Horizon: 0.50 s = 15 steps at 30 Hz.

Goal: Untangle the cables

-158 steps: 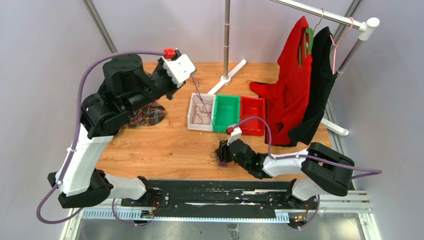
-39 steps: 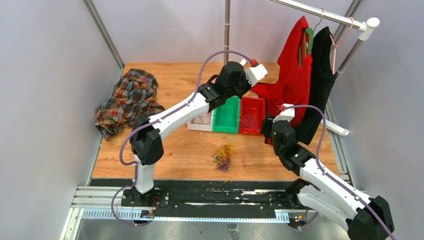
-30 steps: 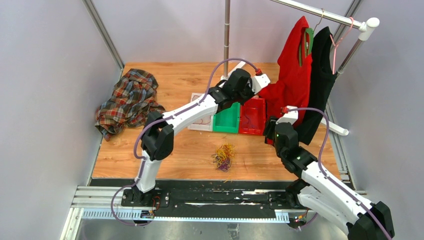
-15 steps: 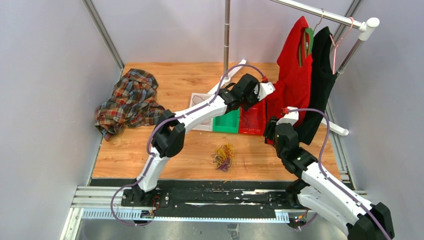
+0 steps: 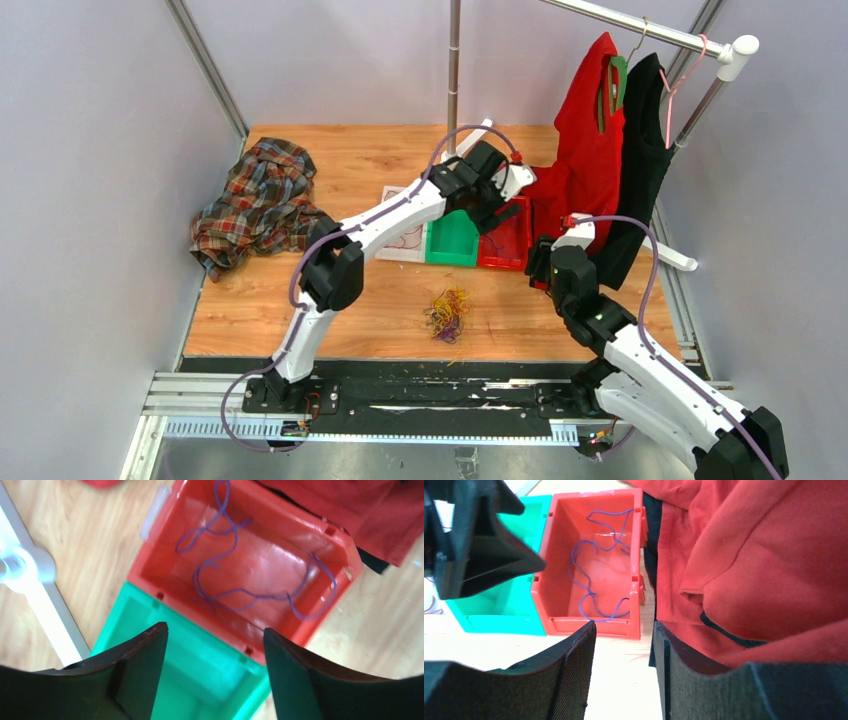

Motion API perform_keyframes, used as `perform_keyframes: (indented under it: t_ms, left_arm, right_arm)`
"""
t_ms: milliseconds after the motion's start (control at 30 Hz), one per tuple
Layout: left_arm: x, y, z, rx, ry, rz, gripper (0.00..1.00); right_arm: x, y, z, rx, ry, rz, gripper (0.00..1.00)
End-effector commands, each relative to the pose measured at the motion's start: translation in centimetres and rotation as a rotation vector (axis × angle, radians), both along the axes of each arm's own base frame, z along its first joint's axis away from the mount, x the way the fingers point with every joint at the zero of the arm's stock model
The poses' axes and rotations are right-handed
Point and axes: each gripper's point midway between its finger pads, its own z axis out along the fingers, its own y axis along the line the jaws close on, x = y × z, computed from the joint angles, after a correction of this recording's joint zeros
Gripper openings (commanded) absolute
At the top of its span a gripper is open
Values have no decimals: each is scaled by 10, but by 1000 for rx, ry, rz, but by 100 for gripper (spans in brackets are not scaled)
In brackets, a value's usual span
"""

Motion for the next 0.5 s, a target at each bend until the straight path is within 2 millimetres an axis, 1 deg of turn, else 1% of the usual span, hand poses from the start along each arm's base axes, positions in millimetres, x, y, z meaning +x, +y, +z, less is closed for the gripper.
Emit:
perform_keyframes:
  t_ms: [0, 67, 100, 133, 167, 233, 333, 367, 467]
  left_arm:
    - [-30, 30, 48, -41, 84, -43, 78]
    - [-40, 45, 57, -47, 106, -58, 79]
    - [-48, 53, 59, -41, 119, -72, 79]
    - [-56, 63, 56, -28, 134, -83, 79]
    - [-66, 73, 61, -27, 136, -99, 79]
    - [-90, 90, 48, -4, 177, -150, 79]
    - [-123, 106, 26, 10, 265, -198, 74]
    - [-132, 108, 20, 8, 301, -204, 71]
    - [-146, 111, 3, 11, 388, -185, 65]
  right_arm:
    - [5, 7, 25, 53, -35, 20, 47]
    - [6, 11, 27, 57, -31, 38, 47]
    - [6, 13, 27, 55, -28, 47, 47]
    - [7, 15, 27, 56, -25, 60, 47]
    - [7, 18, 25, 56, -21, 73, 47]
    - [7, 23, 21, 57, -5, 91, 47]
    - [7, 31, 10, 72, 31, 122, 46]
    - [6, 35, 6, 81, 46, 133, 45]
    - [4, 45, -6, 87, 80, 164, 43]
